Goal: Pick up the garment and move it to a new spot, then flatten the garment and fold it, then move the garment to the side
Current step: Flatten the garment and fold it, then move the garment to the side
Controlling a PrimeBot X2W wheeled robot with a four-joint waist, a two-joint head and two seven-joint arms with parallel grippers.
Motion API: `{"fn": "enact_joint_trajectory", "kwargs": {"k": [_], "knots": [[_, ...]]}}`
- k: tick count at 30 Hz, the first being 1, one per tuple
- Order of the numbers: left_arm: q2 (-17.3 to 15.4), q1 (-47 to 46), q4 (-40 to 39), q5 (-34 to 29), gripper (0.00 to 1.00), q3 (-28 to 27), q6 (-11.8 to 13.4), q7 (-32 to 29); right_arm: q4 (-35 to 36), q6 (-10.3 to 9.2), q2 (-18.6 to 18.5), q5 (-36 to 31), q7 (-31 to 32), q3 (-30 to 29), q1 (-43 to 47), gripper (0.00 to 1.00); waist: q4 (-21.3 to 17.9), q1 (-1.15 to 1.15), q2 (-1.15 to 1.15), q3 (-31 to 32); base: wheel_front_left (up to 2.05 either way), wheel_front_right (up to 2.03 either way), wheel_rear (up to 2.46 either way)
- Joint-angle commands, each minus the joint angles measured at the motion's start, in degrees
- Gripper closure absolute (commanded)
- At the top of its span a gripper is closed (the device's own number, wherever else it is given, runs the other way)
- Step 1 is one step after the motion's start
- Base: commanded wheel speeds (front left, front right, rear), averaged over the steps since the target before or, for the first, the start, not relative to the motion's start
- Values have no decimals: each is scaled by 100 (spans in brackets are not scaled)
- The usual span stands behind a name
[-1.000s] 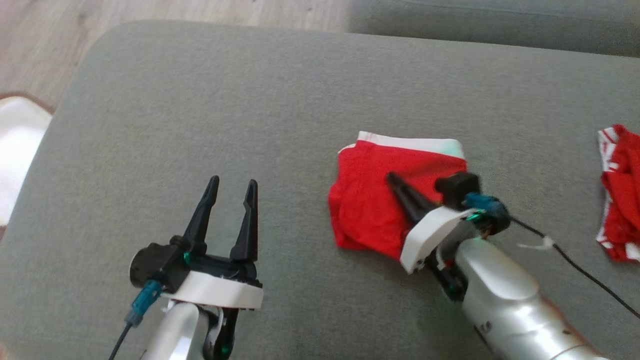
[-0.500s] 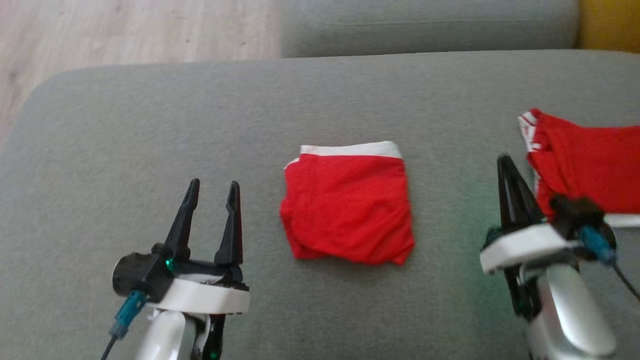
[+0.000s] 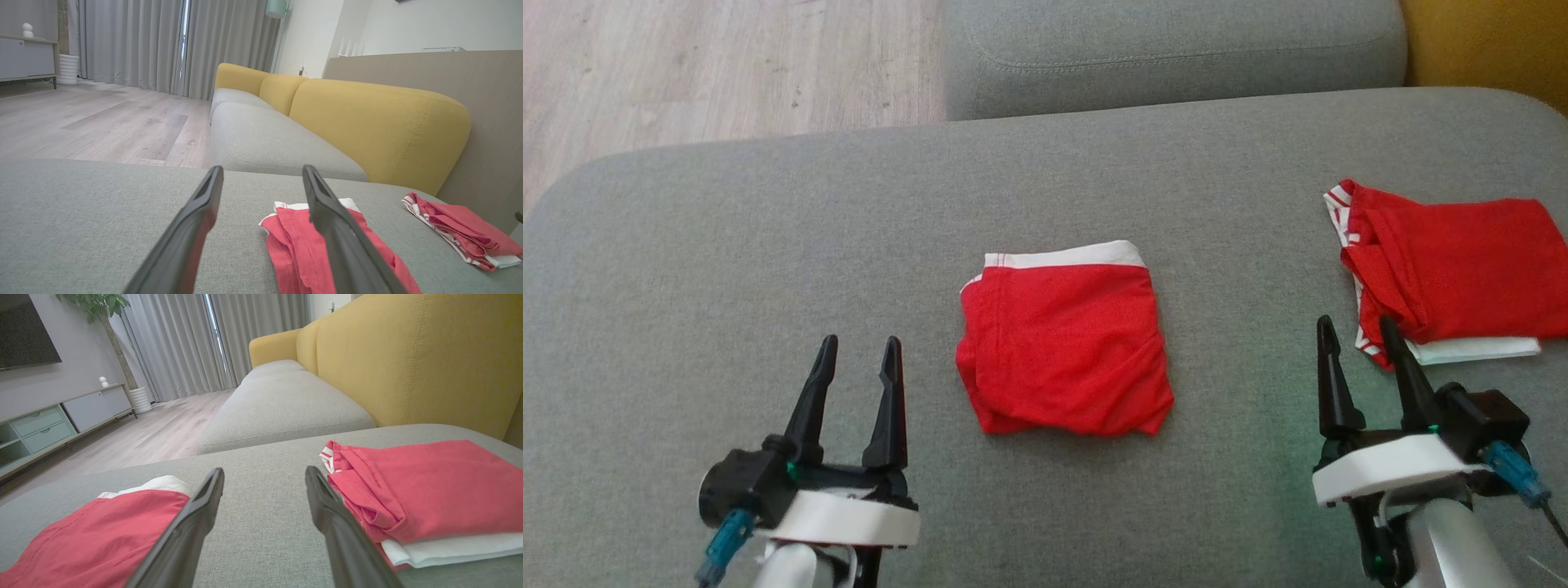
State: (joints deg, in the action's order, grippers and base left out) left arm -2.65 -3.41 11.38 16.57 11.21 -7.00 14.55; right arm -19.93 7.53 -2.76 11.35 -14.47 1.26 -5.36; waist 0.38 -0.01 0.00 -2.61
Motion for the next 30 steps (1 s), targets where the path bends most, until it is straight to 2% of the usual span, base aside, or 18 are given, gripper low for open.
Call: {"fn": "enact_joint_trajectory", "kwargs": {"k": [1,11,17,25,30], "knots": [[-22,-155,-149,23,0,-203,25,45,215,-4,-12,-4,-52,149,-166,0,9,1,0,3,0,0,0],[-22,-189,-133,30,0,-151,11,45,152,-4,-12,-84,-52,140,-190,0,105,1,0,1,0,0,0],[-22,-288,-139,18,0,-4,1,45,-109,-4,-12,-238,17,343,-335,0,277,1,0,-124,0,0,0],[-22,-474,-151,36,0,248,-26,45,-634,-4,-12,-188,583,817,-786,0,644,1,0,-446,0,0,0],[-22,-590,-125,73,0,350,-33,45,-981,-4,-12,-142,897,902,-1108,0,960,1,0,-601,0,0,0]]}}
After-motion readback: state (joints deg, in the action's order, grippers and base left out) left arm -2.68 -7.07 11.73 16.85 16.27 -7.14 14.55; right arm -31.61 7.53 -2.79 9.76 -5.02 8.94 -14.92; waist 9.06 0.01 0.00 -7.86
